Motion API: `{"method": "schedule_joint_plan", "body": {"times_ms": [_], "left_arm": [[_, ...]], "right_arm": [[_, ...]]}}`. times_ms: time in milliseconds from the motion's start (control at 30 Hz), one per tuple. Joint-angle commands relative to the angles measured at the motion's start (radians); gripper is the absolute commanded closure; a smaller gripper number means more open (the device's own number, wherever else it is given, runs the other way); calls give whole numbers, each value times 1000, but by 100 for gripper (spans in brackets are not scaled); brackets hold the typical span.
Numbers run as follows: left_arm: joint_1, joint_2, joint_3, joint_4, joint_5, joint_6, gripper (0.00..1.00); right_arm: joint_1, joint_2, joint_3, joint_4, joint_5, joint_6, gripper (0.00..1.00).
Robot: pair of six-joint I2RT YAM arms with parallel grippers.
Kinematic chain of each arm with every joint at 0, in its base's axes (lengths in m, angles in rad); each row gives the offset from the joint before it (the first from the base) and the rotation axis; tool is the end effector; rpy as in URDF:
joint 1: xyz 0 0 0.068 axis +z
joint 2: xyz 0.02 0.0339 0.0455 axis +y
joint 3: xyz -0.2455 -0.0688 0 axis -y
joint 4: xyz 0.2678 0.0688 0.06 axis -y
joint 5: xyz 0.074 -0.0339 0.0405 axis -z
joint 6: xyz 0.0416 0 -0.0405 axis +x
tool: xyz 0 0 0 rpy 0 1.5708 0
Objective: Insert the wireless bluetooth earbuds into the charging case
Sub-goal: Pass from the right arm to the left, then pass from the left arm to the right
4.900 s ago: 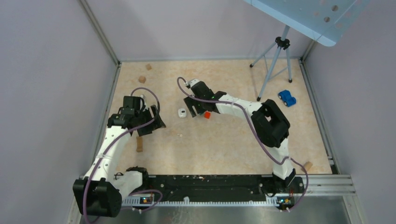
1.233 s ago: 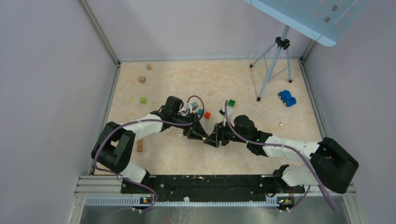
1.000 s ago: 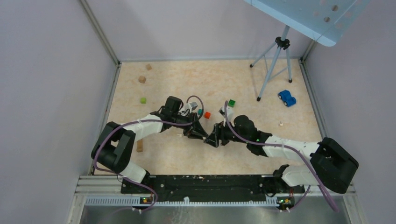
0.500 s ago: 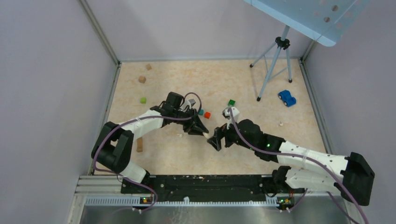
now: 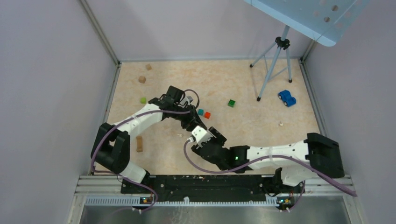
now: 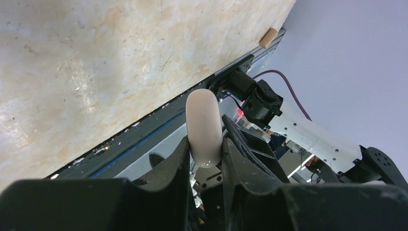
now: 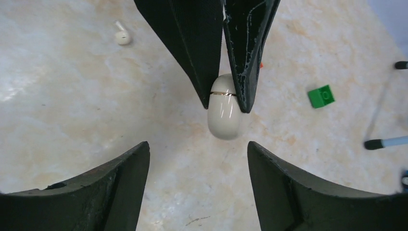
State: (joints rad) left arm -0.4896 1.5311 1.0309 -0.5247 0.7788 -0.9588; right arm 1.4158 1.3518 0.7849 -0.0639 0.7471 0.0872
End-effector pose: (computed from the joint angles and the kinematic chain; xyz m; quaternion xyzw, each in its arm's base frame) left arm 0.2756 -0.1800 0.1945 0.1076 -0.8903 0.4391 0.0554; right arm 0.0757 0.3011 0.1983 -0.3816 0.7555 0.0502 0.5302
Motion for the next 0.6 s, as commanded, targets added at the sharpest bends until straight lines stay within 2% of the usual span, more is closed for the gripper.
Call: {"method": "schedule_joint_plan", "body": {"times_ms": [0,67,133,367,567], "left_arm": [[3,-39,46,-57,3,19,100],[2,-41,40,-60,10,23,100],[3,-45,31,-57,14,26,100],[4,-54,14,-51,28,32,100],[4,-79,13,-49,27,28,100]], "right_arm": [[21,105,89,86,200,-138,30],[22,141,113,90,222,-149,41],[21,165,138,69,252,-136,47],[21,181,136,120,252,-173,50],[11,213,135,129,253,-160,61]]}}
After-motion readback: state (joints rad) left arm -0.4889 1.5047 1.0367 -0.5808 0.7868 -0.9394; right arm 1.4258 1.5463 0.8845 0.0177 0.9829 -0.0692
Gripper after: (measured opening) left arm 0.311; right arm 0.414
